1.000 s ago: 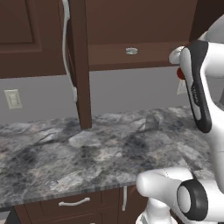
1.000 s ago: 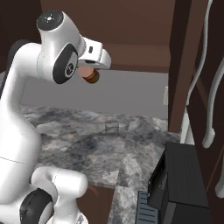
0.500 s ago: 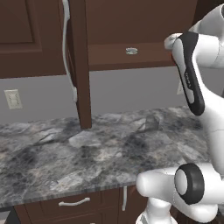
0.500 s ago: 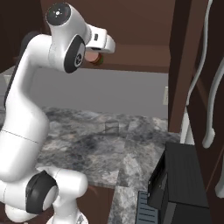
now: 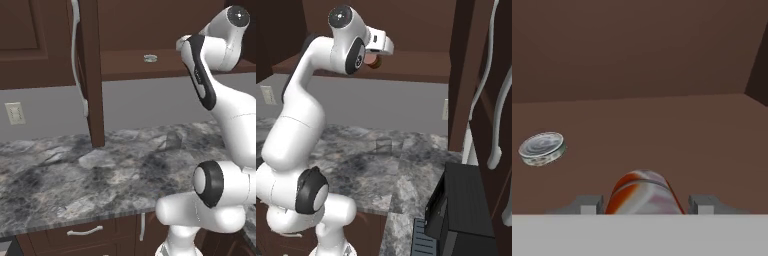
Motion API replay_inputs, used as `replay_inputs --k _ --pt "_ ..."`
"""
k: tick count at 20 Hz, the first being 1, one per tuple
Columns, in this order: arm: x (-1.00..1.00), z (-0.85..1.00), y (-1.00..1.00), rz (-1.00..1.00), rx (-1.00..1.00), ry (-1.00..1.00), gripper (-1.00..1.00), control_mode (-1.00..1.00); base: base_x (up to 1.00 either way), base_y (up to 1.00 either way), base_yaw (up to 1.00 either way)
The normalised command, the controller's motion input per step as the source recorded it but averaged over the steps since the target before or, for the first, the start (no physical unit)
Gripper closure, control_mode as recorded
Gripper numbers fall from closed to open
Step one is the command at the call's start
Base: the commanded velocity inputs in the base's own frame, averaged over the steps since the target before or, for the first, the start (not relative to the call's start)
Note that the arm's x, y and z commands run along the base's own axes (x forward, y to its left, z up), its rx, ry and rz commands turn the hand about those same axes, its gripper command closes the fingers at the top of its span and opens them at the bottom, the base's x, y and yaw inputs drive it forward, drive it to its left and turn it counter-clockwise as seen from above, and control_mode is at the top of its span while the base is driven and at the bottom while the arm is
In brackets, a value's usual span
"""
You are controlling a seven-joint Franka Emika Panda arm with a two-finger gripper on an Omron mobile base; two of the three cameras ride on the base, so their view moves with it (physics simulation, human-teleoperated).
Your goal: Restock the canned food cabinet by taking the new fresh canned food from the counter and placing it in the cabinet. Then, take the old canned food from the cabinet and place it on the counter.
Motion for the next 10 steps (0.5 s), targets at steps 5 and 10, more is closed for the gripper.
replay_inputs --k 5,10 --pt "0.41 -0.28 0.0 0.0 -0.04 0.01 1.0 -1.0 0.0 0.0 0.0" --pt "0.36 -0.25 0.0 0.0 -0.05 0.01 1.0 -1.0 0.0 0.0 0.0"
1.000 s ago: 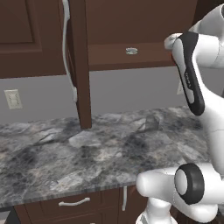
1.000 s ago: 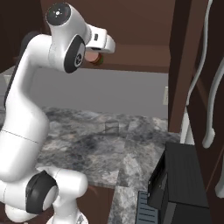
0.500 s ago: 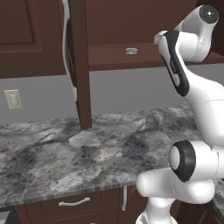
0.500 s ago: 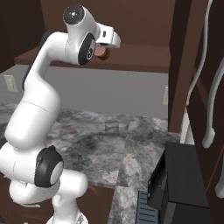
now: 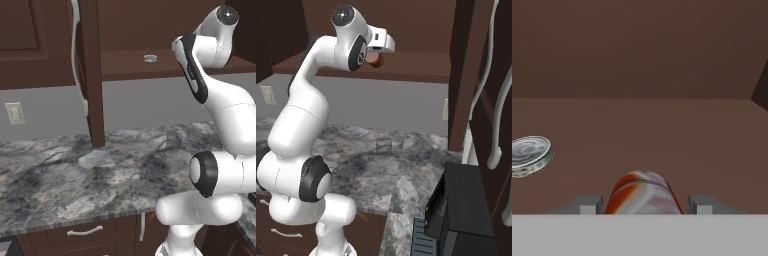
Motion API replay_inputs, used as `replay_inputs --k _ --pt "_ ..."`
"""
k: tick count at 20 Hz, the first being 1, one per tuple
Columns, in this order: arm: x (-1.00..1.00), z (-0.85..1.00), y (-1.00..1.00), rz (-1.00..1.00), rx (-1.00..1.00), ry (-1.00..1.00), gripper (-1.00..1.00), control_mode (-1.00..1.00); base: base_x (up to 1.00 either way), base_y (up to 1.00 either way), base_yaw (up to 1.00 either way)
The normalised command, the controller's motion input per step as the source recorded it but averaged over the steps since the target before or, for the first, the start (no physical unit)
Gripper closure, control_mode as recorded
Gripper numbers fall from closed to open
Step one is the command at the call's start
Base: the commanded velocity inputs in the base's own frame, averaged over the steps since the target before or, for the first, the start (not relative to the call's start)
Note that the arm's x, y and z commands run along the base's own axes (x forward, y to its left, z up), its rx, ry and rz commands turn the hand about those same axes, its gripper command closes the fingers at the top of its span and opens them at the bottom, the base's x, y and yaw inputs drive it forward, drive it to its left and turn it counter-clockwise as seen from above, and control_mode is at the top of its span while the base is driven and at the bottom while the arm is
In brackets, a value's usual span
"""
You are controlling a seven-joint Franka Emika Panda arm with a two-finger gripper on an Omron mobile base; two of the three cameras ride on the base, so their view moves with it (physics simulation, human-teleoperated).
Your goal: Restock the canned food cabinet by taking the new fresh canned food from the counter and placing it in the cabinet. Then, take the old canned food from the cabinet and place it on the counter.
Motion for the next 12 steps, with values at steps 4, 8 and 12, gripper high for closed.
replay_inputs --k 4,8,12 --pt "0.05 -0.04 -0.02 0.0 -0.01 0.0 -1.0 -1.0 0.0 0.0 0.0" --pt "0.06 -0.04 0.0 0.0 0.0 -0.01 -1.0 -1.0 0.0 0.0 0.0" --pt "0.12 -0.03 0.0 0.0 0.0 0.0 -1.0 -1.0 0.0 0.0 0.0"
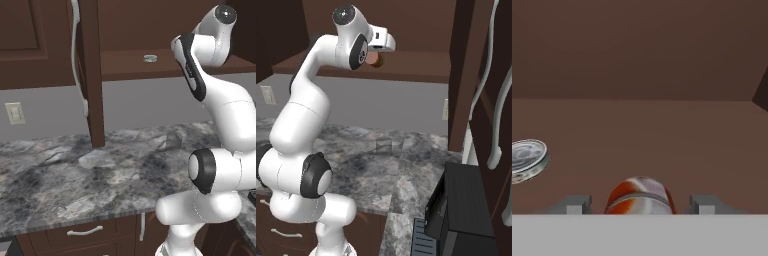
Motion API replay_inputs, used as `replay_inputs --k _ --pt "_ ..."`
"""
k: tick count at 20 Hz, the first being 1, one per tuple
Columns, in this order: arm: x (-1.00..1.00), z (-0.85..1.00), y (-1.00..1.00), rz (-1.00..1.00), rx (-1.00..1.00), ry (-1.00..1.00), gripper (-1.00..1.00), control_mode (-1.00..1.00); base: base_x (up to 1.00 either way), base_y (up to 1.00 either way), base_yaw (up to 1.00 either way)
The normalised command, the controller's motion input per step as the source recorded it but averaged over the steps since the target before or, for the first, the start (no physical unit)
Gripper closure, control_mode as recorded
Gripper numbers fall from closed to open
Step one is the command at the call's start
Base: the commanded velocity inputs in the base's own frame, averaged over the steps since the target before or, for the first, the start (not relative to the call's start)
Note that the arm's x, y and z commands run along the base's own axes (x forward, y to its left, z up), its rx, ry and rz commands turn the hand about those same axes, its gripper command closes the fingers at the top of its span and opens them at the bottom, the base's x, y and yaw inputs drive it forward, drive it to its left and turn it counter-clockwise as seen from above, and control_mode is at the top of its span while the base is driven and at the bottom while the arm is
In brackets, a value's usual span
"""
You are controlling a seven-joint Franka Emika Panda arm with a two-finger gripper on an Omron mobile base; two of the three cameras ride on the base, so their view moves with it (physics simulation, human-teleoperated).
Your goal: Restock the canned food cabinet by taking the new fresh canned food from the counter and placing it in the cabinet. Then, take the old canned food from the cabinet and place it on the counter.
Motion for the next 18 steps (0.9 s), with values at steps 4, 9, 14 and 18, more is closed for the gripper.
replay_inputs --k 4,9,14,18 --pt "0.23 -0.05 0.0 0.0 0.0 -0.01 -1.0 -1.0 0.0 0.0 0.0" --pt "0.45 -0.04 0.0 0.0 0.0 0.0 -1.0 -1.0 0.0 0.0 0.0" --pt "0.41 0.0 0.0 0.0 0.0 0.0 -1.0 -1.0 0.0 0.0 0.0" --pt "0.31 -0.07 0.0 0.0 -0.01 -0.01 -1.0 -1.0 0.0 0.0 0.0"
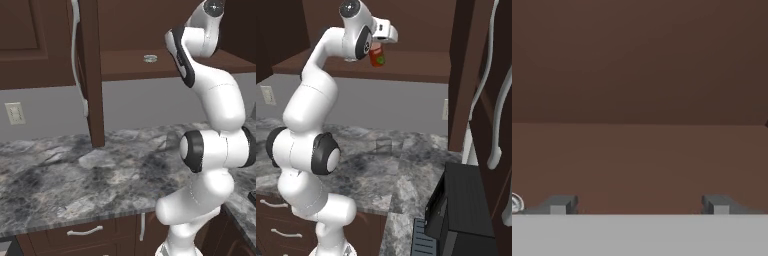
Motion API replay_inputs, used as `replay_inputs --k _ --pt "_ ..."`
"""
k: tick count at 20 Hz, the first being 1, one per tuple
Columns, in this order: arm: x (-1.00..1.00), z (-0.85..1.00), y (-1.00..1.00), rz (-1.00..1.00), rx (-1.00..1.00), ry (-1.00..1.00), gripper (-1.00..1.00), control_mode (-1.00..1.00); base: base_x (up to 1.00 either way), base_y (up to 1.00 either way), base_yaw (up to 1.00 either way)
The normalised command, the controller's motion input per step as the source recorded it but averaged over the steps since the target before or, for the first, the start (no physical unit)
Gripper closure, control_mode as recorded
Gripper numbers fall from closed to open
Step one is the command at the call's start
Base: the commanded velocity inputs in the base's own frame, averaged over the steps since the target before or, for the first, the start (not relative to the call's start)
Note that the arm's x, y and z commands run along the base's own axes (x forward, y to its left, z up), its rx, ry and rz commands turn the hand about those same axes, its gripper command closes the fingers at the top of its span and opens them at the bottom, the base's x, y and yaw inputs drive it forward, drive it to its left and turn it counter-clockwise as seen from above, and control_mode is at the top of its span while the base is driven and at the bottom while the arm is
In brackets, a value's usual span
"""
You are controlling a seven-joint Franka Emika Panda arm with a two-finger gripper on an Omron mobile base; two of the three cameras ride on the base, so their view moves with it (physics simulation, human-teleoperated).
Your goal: Restock the canned food cabinet by taking the new fresh canned food from the counter and placing it in the cabinet. Then, take the old canned food from the cabinet and place it on the counter.
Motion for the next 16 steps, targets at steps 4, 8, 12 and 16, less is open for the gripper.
replay_inputs --k 4,8,12,16 --pt "0.34 -0.1 0.0 0.0 -0.04 -0.07 -1.0 -1.0 0.0 0.0 0.0" --pt "-0.07 0.02 0.0 0.0 -0.03 -0.2 -1.0 -1.0 0.0 0.0 0.0" --pt "-0.96 0.04 0.0 -0.03 0.0 -0.31 -1.0 -1.0 0.0 0.0 0.0" --pt "-1.0 0.19 0.06 -0.09 0.0 -0.21 -1.0 -1.0 0.0 0.0 0.0"
